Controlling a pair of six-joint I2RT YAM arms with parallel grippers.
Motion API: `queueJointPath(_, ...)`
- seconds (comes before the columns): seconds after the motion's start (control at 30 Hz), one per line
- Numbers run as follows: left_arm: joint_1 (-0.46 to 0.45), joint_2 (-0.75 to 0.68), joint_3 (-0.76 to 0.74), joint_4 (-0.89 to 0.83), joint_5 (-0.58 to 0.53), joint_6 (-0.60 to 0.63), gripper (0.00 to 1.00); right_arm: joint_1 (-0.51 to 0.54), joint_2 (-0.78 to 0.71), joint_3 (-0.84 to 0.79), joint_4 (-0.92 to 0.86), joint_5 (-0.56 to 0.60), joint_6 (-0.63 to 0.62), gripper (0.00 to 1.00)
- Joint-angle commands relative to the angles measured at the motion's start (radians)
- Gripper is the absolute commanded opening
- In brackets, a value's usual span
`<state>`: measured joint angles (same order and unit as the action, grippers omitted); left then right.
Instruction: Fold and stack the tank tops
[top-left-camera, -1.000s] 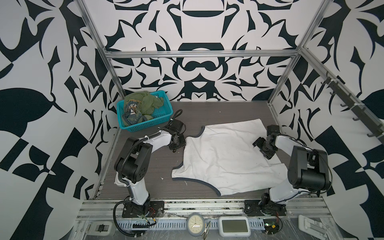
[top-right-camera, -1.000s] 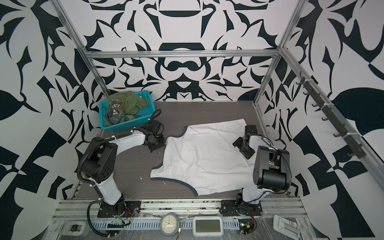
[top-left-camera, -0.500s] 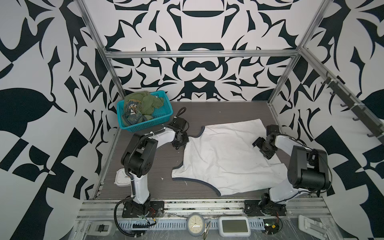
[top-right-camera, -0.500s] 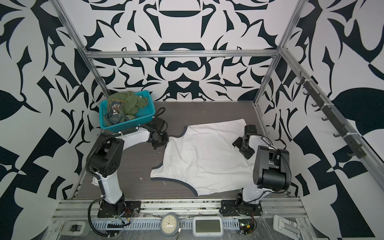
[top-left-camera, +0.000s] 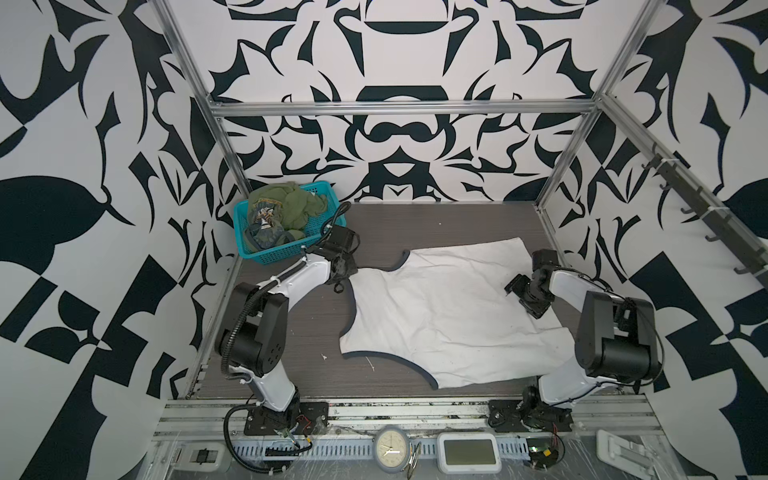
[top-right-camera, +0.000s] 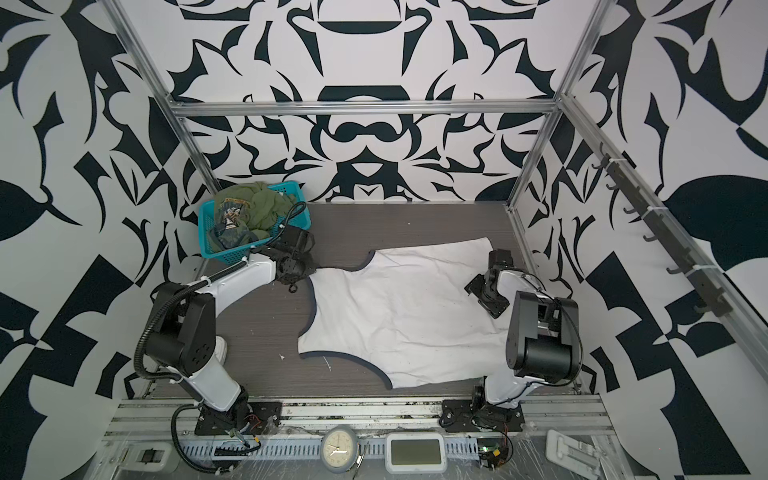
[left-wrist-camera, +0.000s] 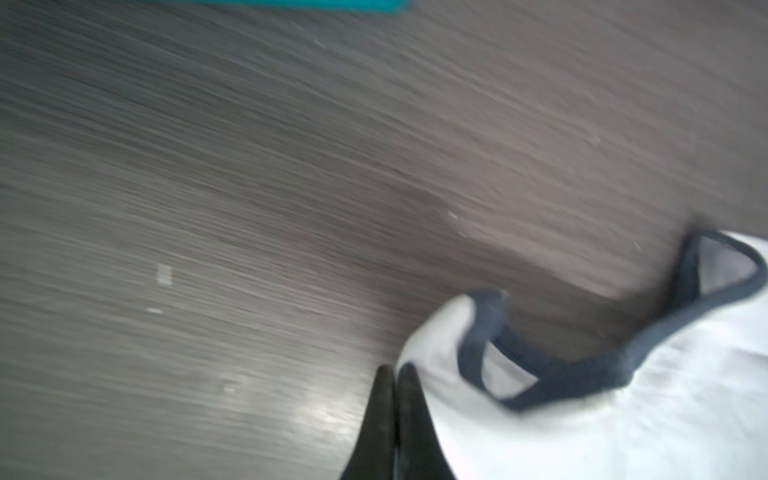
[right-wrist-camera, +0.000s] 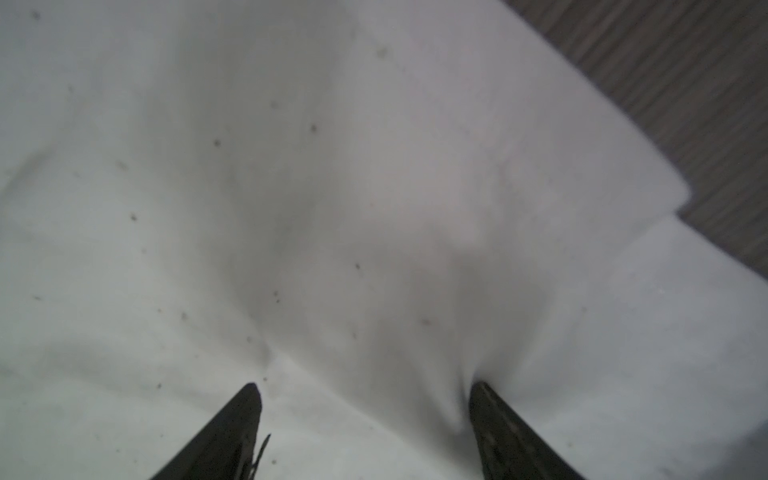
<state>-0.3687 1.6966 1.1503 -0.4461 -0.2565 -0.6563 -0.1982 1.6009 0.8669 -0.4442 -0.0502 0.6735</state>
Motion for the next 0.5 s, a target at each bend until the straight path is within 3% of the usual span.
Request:
queueJointPath(0.0,0.029,0.019,-0.005,-0.065,-0.054,0.027,0.00,0.014,0.018,0.004,-0.040,-0.034,-0.002,0.81)
queueJointPath(0.17,0.065,0.061,0.006,-0.125,-0.085,-0.003,0.03,0.055,-0.001,0.041,-0.040,-0.054,-0.015,0.82)
queueJointPath(0.37,0.047,0.034,0.062,-0.209,-0.163,-0.017,0.47,0.125,-0.037,0.151,-0.044,-0.047,-0.057,0.81)
queueJointPath(0.47,-0.019,0.001,0.110,-0.240,-0.201,-0.028,0.59,0.159,-0.030,0.220,-0.042,-0.034,-0.075,0.81)
